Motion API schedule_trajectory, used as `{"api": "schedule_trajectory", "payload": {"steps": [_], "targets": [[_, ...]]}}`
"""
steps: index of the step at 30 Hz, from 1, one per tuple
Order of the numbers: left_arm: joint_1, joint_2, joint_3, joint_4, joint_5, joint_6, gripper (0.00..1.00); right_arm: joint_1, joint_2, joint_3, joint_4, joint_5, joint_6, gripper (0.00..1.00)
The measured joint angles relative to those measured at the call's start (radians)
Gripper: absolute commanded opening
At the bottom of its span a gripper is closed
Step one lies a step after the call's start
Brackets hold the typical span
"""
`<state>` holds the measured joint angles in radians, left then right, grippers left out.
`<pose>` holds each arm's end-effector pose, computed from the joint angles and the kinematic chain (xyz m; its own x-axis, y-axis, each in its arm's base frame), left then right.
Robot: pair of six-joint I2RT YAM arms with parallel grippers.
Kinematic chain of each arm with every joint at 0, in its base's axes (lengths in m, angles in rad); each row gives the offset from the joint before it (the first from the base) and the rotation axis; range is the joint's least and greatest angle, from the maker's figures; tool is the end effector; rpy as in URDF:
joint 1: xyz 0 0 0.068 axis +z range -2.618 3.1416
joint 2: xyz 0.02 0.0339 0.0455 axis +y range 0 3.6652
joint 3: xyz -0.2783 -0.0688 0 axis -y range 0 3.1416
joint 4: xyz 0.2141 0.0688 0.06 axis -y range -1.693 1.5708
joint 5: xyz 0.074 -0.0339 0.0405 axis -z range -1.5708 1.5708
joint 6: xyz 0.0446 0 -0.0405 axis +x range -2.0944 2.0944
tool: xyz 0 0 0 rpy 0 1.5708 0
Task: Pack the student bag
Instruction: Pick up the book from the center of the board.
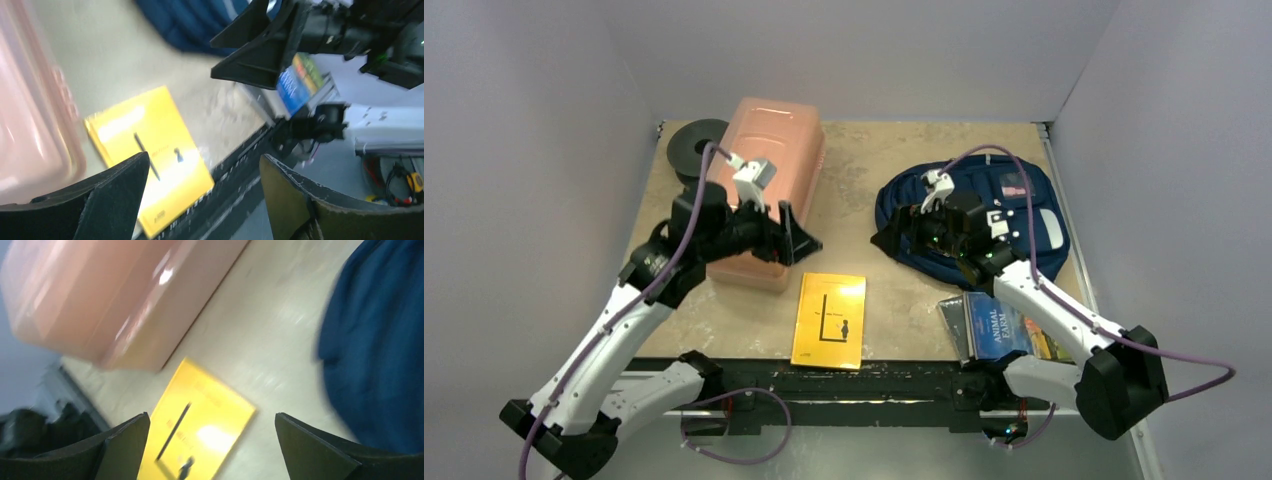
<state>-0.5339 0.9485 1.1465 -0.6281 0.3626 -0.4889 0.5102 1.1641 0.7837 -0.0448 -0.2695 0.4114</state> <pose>0.1306 -0.0956 0.3923 -0.6707 -0.1136 -0.7330 0.4965 0.6654 -0.5575 0.2015 0.1264 0.2971 -0.6028 0.1044 -0.7910 -0.4815 0.7430 0.4649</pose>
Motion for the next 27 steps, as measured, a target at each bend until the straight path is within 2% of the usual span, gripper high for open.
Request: {"api": "schedule_trajectory", "payload": {"steps": [3,5,9,13,18,20,24,27], "targets": [[-0.027,-0.136,-0.242,-0.002,-0.023,-0.066,0.76,0.137,0.064,-0.092,0.042,-0.043,0.17,0.99],[-0.092,-0.213,-0.393,-0.013,-0.087,-0.117,0.74,0.261,0.14,-0.15,0.075,-0.049,0.28,0.98],[-0.253,-0.289,-0.558,-0.052,-0.238,-0.218,0.71,0.407,0.19,-0.253,0.127,-0.032,0.446,0.96],[-0.359,-0.27,-0.65,-0.059,-0.402,-0.325,0.72,0.426,0.157,-0.276,0.13,0.045,0.524,0.92],[-0.377,-0.166,-0.731,-0.004,-0.525,-0.433,0.72,0.426,0.153,-0.276,0.17,0.096,0.554,0.73],[-0.377,-0.14,-0.755,0.021,-0.549,-0.458,0.73,0.43,0.183,-0.277,0.188,0.103,0.565,0.71],[-0.38,-0.117,-0.793,0.113,-0.564,-0.499,0.75,0.438,0.238,-0.3,0.243,0.108,0.589,0.58],[-0.383,-0.082,-0.808,0.226,-0.545,-0.521,0.74,0.439,0.275,-0.308,0.305,0.09,0.607,0.57]]}}
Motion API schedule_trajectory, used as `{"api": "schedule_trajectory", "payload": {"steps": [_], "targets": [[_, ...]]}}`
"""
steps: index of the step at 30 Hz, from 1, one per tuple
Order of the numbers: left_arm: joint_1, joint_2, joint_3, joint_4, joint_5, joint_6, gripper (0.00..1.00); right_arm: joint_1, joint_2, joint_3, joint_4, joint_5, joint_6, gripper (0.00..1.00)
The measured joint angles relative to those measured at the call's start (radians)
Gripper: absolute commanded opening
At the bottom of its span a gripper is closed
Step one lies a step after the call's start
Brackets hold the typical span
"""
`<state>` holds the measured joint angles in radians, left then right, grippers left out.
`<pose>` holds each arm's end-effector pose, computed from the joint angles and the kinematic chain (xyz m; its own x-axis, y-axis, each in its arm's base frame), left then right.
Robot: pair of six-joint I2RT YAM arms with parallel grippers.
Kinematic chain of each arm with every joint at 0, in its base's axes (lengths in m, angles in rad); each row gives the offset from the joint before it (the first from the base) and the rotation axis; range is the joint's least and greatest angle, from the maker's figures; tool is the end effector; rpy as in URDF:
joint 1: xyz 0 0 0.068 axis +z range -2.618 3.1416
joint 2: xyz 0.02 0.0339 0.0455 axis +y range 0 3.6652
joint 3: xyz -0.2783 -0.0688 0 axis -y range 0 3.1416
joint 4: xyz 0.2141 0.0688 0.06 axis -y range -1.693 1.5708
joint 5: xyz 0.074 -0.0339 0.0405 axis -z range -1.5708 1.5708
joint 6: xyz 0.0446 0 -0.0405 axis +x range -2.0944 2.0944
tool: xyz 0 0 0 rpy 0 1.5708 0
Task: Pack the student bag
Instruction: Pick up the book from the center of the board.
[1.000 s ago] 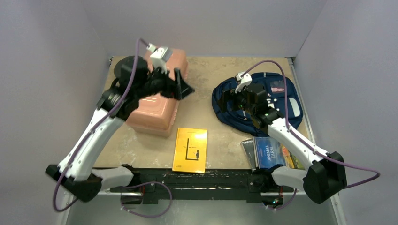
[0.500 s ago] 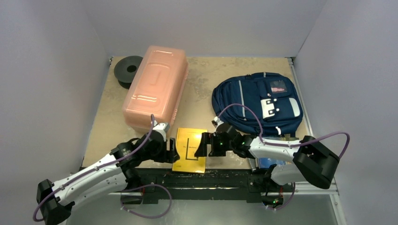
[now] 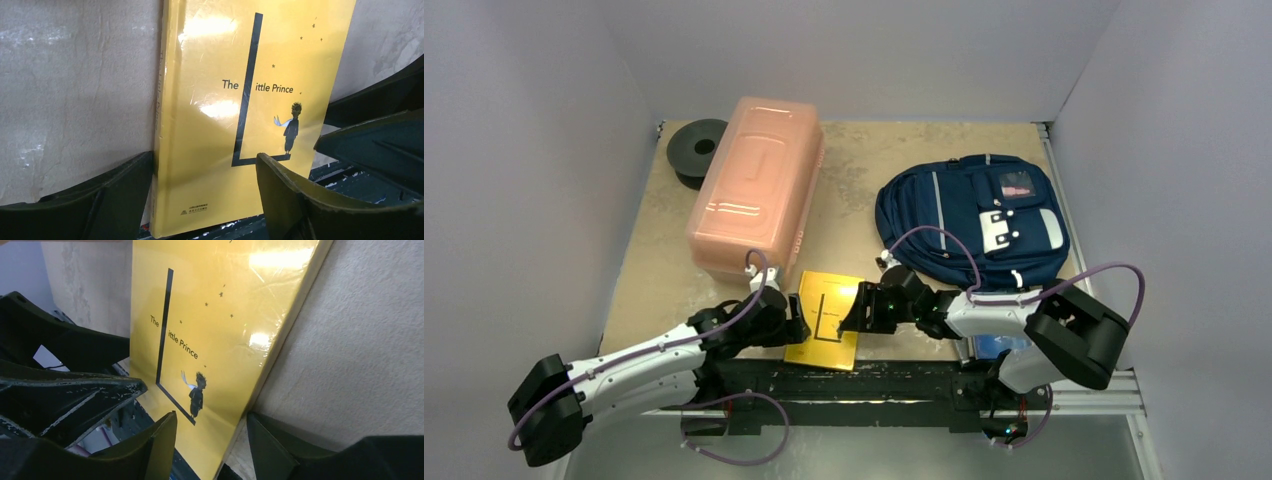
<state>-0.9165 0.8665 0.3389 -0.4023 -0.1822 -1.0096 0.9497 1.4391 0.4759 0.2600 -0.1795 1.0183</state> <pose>0.0828 -0.0946 0.1752 -0.8645 -0.2410 -0.4412 -0.0328 0.9028 -0.4289 0.1360 0.2038 0.1716 -0.9461 0.1171 -0.3020 -0.1412 0.6900 0.7099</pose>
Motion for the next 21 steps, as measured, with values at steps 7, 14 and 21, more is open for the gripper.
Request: {"api": "schedule_trajectory", "payload": {"steps": [7,14,21], "targets": [[0.007,0.032,0.016,0.039,0.036,0.011,0.68,-0.008,0.019,-0.049,0.115,-0.026,0.041,0.53],[0.005,-0.108,0.041,-0.074,0.113,0.008,0.67,-0.008,0.024,-0.055,0.137,-0.028,0.038,0.62],[-0.034,-0.084,0.121,-0.15,0.124,0.01,0.67,-0.011,0.018,-0.095,0.246,-0.069,0.037,0.75]]}}
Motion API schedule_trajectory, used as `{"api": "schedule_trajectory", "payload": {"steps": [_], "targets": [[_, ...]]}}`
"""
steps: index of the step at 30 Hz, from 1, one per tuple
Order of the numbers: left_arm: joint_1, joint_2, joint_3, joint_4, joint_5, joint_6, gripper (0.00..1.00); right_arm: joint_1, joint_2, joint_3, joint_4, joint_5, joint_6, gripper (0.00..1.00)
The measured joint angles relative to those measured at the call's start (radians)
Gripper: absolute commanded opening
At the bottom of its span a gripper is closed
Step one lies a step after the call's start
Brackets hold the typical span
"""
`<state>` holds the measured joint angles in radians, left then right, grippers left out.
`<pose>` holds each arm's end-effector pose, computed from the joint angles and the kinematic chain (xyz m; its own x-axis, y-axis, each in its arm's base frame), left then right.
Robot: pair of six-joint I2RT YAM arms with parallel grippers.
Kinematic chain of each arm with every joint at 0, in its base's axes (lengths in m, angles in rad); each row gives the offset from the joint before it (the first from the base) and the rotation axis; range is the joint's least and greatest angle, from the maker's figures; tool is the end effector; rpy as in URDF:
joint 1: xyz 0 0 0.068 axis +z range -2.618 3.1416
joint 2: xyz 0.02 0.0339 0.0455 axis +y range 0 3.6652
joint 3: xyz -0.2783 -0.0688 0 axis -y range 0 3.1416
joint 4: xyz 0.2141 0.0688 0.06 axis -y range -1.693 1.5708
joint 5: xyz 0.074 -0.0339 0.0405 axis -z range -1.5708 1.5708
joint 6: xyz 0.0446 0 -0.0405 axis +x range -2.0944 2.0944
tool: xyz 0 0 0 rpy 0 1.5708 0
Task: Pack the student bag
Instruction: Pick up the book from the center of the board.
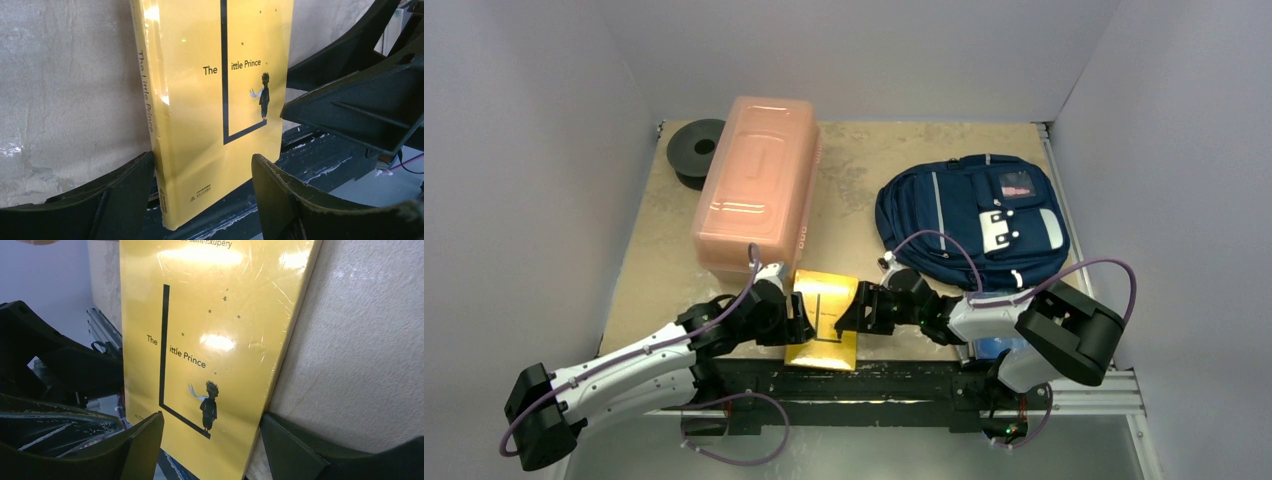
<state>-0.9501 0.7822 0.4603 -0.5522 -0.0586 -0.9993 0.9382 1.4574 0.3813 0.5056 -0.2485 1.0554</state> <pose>0.0723 -0.0967 0.2079 -0.9059 -0.1766 -0.3849 0.0522 0.8553 -0.5154 0.1340 0.2014 0.1668 -0.9440 0.1387 -0.2992 -0.1678 0.5791 0.7978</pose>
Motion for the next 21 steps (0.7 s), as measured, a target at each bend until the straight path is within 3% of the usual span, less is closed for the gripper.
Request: {"api": "schedule_trajectory", "payload": {"steps": [4,17,21], "targets": [[-0.056,0.023,0.051,-0.037,-0.005,0.0,0.67,-0.006,-0.005,-0.034,0.058,0.0,0.0,0.7],[-0.192,0.13,0.217,-0.037,-0.034,-0.003,0.68,-0.018,0.032,-0.074,0.195,0.02,0.022,0.71],[-0.207,0.202,0.271,-0.087,-0.085,-0.004,0.63,-0.018,0.027,-0.079,0.195,0.03,0.029,0.71]]}}
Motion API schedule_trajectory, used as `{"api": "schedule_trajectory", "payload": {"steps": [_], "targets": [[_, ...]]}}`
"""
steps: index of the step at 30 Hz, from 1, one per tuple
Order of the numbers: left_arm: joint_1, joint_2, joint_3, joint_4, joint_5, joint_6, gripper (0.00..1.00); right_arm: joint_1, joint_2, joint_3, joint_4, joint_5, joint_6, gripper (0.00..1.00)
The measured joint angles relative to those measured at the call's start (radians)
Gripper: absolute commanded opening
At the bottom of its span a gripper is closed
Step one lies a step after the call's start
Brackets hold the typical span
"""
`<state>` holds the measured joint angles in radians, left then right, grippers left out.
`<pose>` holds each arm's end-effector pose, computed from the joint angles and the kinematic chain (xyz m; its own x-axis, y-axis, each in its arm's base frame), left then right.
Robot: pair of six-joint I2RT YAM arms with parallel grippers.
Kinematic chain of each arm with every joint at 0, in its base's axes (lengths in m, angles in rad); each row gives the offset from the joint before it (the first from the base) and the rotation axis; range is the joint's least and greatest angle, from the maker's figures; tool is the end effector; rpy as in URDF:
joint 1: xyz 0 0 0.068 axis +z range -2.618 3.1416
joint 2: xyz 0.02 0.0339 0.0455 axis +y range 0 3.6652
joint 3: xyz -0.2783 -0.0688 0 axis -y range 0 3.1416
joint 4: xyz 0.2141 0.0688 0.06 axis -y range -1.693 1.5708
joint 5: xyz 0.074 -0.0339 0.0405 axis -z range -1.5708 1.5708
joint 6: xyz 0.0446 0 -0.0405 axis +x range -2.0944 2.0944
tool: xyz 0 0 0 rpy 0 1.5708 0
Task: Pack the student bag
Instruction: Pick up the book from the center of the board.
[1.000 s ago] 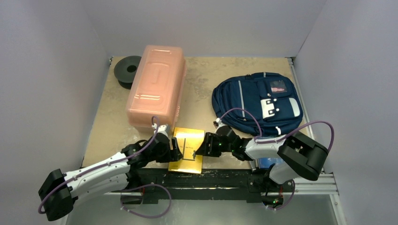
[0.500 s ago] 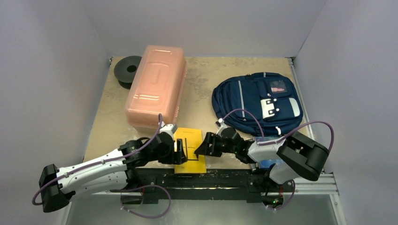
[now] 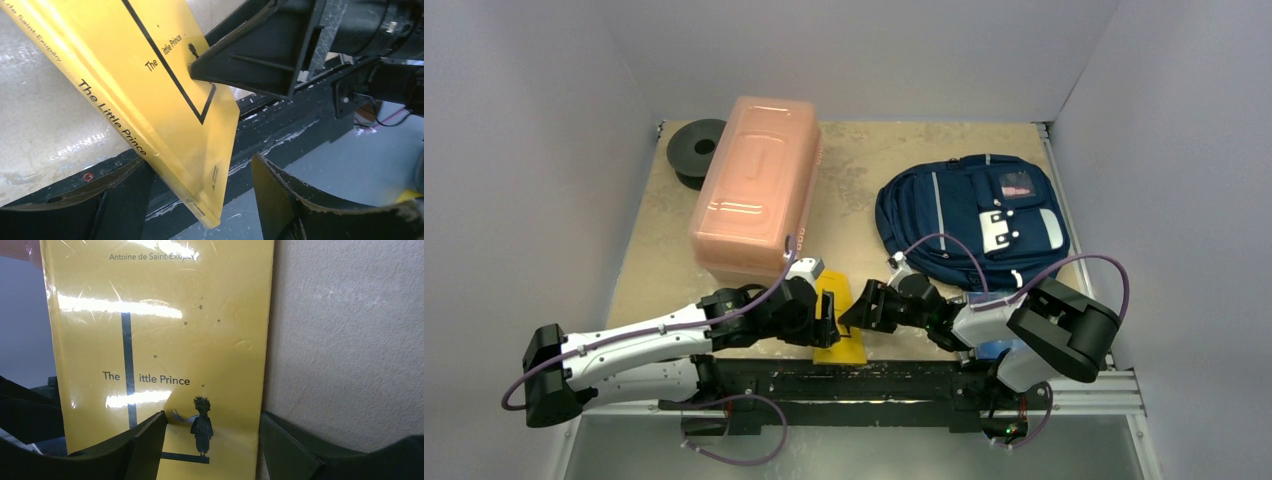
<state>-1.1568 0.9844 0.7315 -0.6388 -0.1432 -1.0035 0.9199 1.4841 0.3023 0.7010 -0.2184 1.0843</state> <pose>0.0712 -0.1462 0.2579 -0.9020 -0.0222 -0.4312 0.2036 0.8589 -0.4700 0.1358 0.1943 0.1610 -0.9204 0.2158 -0.3259 -0.1698 0.5303 0.8306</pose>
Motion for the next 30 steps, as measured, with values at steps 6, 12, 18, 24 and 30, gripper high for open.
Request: {"api": "schedule_trajectory", "payload": {"steps": [6,12,18,24,30], "targets": [[-0.034,0.052,0.035,-0.069,-0.14,-0.017,0.24,0.003,-0.021,-0.001,-0.027,0.013,-0.001,0.72],[-0.043,-0.001,0.035,-0.016,-0.218,-0.016,0.0,0.007,-0.111,-0.009,-0.122,0.037,-0.029,0.88],[-0.047,-0.034,0.04,0.021,-0.218,0.082,0.0,0.013,-0.267,0.064,-0.419,0.119,-0.179,0.99],[0.087,-0.019,0.148,0.029,-0.011,0.298,0.0,-0.174,-0.487,0.16,-0.605,0.068,-0.447,0.99],[0.209,0.003,0.383,-0.116,0.176,0.643,0.0,-0.272,-0.49,0.389,-0.719,-0.097,-0.755,0.99]]}}
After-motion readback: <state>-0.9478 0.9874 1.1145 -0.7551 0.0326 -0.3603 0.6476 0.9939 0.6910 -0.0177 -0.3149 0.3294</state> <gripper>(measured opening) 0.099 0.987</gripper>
